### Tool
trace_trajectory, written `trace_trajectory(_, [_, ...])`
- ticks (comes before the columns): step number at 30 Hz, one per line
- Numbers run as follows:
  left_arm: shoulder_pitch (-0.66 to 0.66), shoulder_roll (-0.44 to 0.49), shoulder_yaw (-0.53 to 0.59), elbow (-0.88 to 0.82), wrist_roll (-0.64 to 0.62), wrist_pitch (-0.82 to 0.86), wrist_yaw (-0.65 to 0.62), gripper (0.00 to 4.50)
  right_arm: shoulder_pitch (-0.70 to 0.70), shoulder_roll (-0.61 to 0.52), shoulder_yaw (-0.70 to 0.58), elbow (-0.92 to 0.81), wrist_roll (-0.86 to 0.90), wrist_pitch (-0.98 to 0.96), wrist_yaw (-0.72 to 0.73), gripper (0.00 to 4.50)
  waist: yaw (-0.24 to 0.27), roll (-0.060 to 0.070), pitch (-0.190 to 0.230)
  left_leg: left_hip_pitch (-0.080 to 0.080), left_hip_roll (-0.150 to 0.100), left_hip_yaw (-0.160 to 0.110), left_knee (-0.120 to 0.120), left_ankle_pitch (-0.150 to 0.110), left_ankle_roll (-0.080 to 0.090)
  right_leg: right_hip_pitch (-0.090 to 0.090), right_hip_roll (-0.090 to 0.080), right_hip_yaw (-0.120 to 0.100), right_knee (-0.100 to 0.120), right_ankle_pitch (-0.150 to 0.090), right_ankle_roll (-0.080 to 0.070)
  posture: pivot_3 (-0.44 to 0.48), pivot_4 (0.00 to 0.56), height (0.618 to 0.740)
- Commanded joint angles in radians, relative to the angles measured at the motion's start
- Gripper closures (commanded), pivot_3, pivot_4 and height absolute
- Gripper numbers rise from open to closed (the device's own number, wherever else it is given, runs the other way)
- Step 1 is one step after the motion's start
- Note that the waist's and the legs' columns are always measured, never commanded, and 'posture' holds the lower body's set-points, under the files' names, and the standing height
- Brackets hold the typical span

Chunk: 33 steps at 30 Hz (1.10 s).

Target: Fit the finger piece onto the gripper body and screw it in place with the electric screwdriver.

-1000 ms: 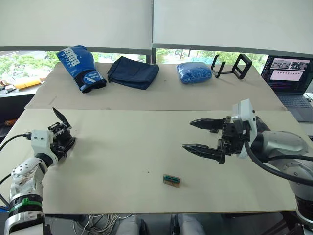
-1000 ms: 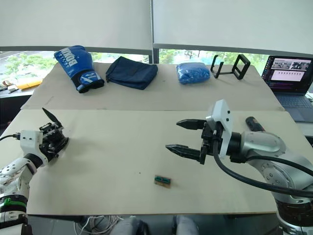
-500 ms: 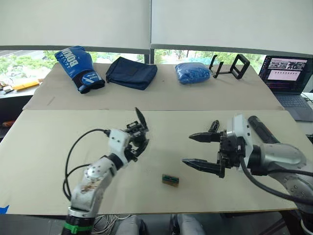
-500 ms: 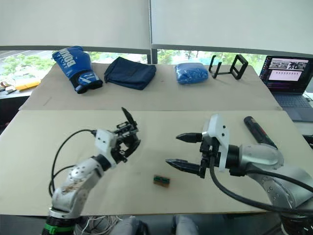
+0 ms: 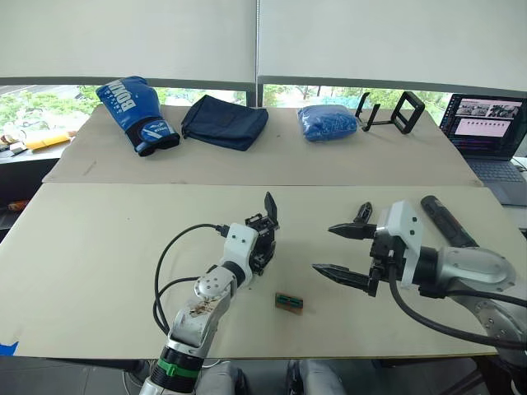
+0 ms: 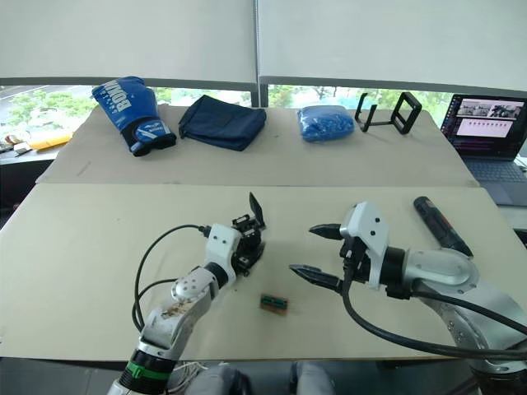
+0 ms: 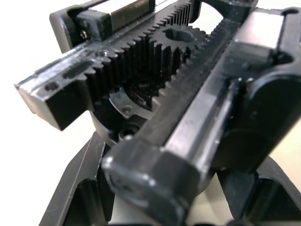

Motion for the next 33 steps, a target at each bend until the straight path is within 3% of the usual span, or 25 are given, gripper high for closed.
trace_trajectory(1, [0.048,0.047,0.01,-0.061,-0.042,0.0,-0.085,0.3,-0.011,0.008,-0.007,-0.016,-0.007,-0.027,0.001,0.0,-0.001,0.0,0.0,0.0,0.0,0.0,0.0,0.0,0.0,0.0,0.0,0.0,0.0,0.0,0.0,0.0,0.15,0.74])
trace_trajectory(2, [0.064,0.098,0.015,-0.073,-0.047,-0.009,-0.139,0.03,-0.008,0.01,-0.001,-0.016,-0.018,-0.033,0.0,0.0,-0.001,0.0,0.0,0.0,0.0,0.0,0.0,0.0,0.0,0.0,-0.001,0.0,0.0,0.0,0.0,0.0,0.15,0.74])
trace_trajectory(6, [0.049,0.301,0.025,-0.011,-0.039,-0.152,-0.356,0.03,-0.011,0.018,0.011,-0.015,-0.035,-0.038,0.003,0.0,-0.004,0.002,-0.001,0.001,0.003,0.0,0.0,0.001,-0.002,-0.001,0.0,0.0,0.001,0.0,-0.001,0.0,0.15,0.74])
trace_trajectory(10, [-0.085,0.378,0.02,0.178,-0.077,-0.252,-0.573,0.03,-0.026,0.019,0.006,-0.011,-0.031,-0.031,0.01,0.0,0.007,0.003,-0.002,0.0,0.002,0.0,0.0,0.0,0.0,0.0,0.0,-0.006,0.0,0.0,-0.001,0.0,0.15,0.74])
trace_trajectory(16, [-0.314,0.326,0.022,0.498,-0.088,-0.401,-0.76,0.03,-0.023,0.016,-0.015,-0.031,-0.004,-0.007,0.004,0.0,0.01,0.003,-0.002,-0.002,-0.001,0.0,0.002,0.0,0.001,0.0,0.0,-0.009,0.0,0.0,0.0,0.0,0.15,0.74])
trace_trajectory(25, [-0.424,0.243,0.023,0.734,-0.028,-0.551,-0.798,0.03,-0.003,0.014,-0.031,-0.062,0.019,0.016,-0.025,0.0,0.001,0.003,-0.002,-0.002,-0.001,-0.001,0.006,-0.001,0.002,0.001,0.001,-0.009,0.001,0.0,0.0,0.0,0.15,0.74])
trace_trajectory(27, [-0.412,0.231,0.046,0.737,-0.039,-0.581,-0.781,0.54,0.0,0.014,-0.034,-0.066,0.025,0.019,-0.036,0.0,0.001,0.003,-0.002,-0.002,-0.001,-0.002,0.006,-0.001,0.002,0.001,0.0,-0.009,0.001,0.0,0.0,0.0,0.15,0.74])
trace_trajectory(31, [-0.311,0.232,0.075,0.573,-0.068,-0.54,-0.748,2.18,0.007,0.021,-0.043,-0.081,0.04,0.033,-0.059,0.0,-0.003,0.003,-0.002,-0.003,-0.001,-0.004,0.006,-0.001,0.002,0.001,0.0,-0.008,0.001,0.0,0.0,0.0,0.15,0.74])
trace_trajectory(33, [-0.23,0.223,0.086,0.443,-0.052,-0.518,-0.672,2.17,0.026,0.033,-0.051,-0.103,0.058,0.043,-0.083,0.0,-0.005,0.003,-0.002,-0.003,0.0,-0.004,0.006,-0.001,0.002,0.001,-0.002,-0.006,0.001,0.0,0.0,0.0,0.15,0.74])
